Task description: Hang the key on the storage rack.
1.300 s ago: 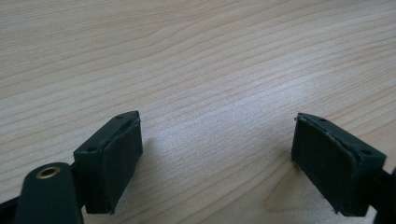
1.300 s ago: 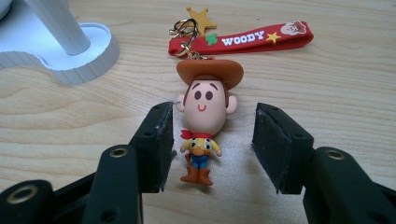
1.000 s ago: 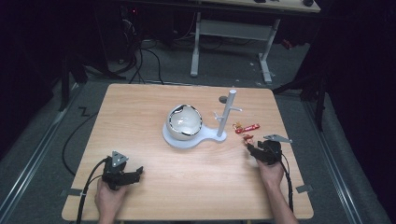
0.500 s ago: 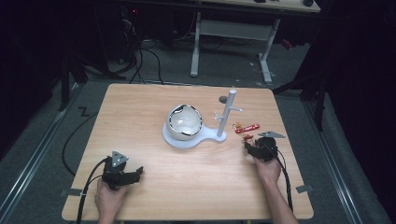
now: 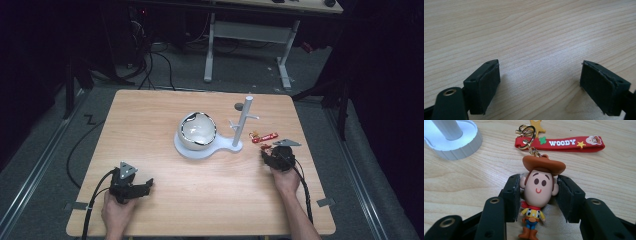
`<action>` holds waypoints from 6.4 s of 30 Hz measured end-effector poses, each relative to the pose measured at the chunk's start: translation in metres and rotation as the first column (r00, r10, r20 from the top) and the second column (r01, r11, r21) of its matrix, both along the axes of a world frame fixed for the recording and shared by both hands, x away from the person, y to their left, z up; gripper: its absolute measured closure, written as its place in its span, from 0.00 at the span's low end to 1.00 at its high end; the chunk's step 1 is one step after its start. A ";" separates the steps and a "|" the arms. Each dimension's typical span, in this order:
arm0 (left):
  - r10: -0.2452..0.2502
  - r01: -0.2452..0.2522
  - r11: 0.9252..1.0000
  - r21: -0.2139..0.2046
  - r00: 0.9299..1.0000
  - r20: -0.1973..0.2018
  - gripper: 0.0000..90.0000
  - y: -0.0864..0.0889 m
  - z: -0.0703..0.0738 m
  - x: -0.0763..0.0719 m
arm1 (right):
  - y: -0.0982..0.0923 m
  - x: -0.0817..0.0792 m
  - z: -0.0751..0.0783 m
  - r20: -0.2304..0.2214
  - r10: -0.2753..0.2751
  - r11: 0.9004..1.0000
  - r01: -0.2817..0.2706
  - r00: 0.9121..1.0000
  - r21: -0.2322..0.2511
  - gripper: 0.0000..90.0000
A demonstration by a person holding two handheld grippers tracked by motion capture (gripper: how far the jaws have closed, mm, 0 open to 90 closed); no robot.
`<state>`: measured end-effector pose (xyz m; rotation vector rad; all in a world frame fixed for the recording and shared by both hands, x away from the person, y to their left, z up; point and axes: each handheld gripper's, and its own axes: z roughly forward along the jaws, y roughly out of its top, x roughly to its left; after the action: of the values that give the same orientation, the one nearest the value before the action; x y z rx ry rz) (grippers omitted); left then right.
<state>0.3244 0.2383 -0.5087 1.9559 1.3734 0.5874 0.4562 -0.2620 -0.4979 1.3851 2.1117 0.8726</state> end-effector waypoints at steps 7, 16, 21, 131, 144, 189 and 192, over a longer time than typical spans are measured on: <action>0.001 -0.001 1.000 -0.001 1.000 0.001 0.19 0.000 0.000 0.000 | 0.001 -0.003 0.000 0.012 0.019 1.000 -0.019 1.000 -0.009 0.62; 0.000 0.000 1.000 0.000 1.000 0.000 0.19 0.000 0.000 0.000 | -0.007 -0.011 0.008 0.039 0.045 0.998 -0.047 0.998 0.048 0.62; 0.001 -0.001 1.000 -0.001 1.000 0.000 0.19 0.000 0.000 0.000 | -0.015 -0.015 0.017 0.055 0.052 0.990 -0.059 0.997 0.124 0.63; -0.001 0.001 1.000 -0.005 1.000 0.000 0.19 0.000 0.000 0.000 | 0.024 -0.045 0.180 0.402 0.251 0.911 -0.355 0.880 0.209 0.63; 0.000 0.000 1.000 -0.006 1.000 -0.001 0.19 0.000 0.000 0.000 | 0.023 -0.029 0.175 0.369 0.214 0.926 -0.308 0.905 0.220 0.63; 0.000 0.000 1.000 -0.006 1.000 0.000 0.19 0.000 0.000 0.000 | 0.021 -0.014 0.127 0.283 0.175 0.932 -0.251 0.943 0.260 0.62; 0.000 0.000 1.000 -0.006 1.000 0.000 0.19 0.000 0.000 0.000 | 0.024 -0.014 0.122 0.274 0.178 0.932 -0.252 0.945 0.262 0.62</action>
<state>0.3242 0.2381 -0.5089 1.9516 1.3739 0.5828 0.4426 -0.2382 -0.3764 1.1164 2.0243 1.4211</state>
